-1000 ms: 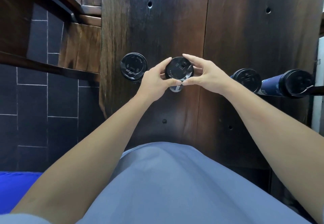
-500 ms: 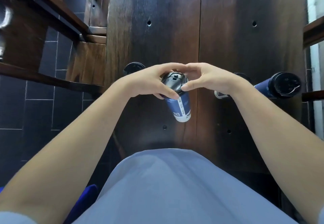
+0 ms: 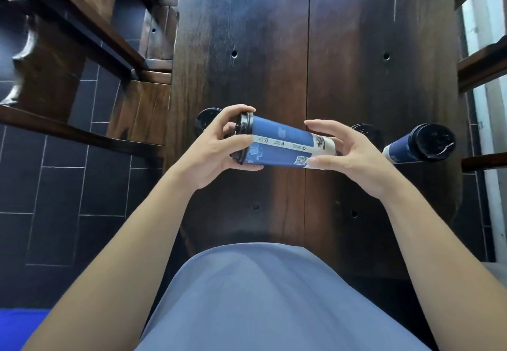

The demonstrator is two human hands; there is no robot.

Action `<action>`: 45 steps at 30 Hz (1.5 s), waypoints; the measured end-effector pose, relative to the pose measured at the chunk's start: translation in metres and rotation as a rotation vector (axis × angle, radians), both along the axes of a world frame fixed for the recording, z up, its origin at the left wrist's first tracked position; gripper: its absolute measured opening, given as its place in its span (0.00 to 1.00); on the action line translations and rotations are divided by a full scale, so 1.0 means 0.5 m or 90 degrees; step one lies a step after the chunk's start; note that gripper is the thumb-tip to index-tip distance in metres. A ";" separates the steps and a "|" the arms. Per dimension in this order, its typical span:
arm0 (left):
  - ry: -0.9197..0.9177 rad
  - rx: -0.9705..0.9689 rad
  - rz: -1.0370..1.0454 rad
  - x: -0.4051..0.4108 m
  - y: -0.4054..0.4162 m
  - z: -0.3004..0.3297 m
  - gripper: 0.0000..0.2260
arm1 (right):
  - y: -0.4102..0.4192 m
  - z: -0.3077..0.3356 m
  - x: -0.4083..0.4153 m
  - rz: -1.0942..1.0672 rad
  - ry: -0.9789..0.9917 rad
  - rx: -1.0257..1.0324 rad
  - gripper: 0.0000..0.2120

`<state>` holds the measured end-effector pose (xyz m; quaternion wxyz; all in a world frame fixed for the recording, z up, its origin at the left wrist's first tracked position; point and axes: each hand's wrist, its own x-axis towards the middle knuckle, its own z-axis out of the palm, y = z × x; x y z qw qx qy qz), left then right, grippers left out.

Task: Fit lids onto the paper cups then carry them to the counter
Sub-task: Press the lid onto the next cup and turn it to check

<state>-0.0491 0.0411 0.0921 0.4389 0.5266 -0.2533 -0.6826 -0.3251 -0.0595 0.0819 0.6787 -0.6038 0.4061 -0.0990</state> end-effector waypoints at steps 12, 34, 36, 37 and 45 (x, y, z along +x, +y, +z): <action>-0.099 -0.075 -0.012 -0.005 0.046 0.010 0.32 | 0.011 0.031 -0.024 -0.035 -0.084 -0.038 0.30; -0.180 -0.117 0.006 -0.047 0.063 0.088 0.27 | 0.014 0.067 -0.047 -0.051 -0.128 -0.064 0.29; -0.171 -0.108 0.033 -0.068 0.073 0.097 0.26 | 0.018 0.070 -0.057 -0.044 -0.157 -0.058 0.31; -0.164 -0.102 0.046 -0.076 0.078 0.101 0.26 | 0.018 0.073 -0.062 -0.044 -0.169 -0.055 0.32; -0.133 -0.126 0.080 -0.103 0.103 0.126 0.34 | 0.018 0.091 -0.083 -0.039 -0.195 -0.097 0.27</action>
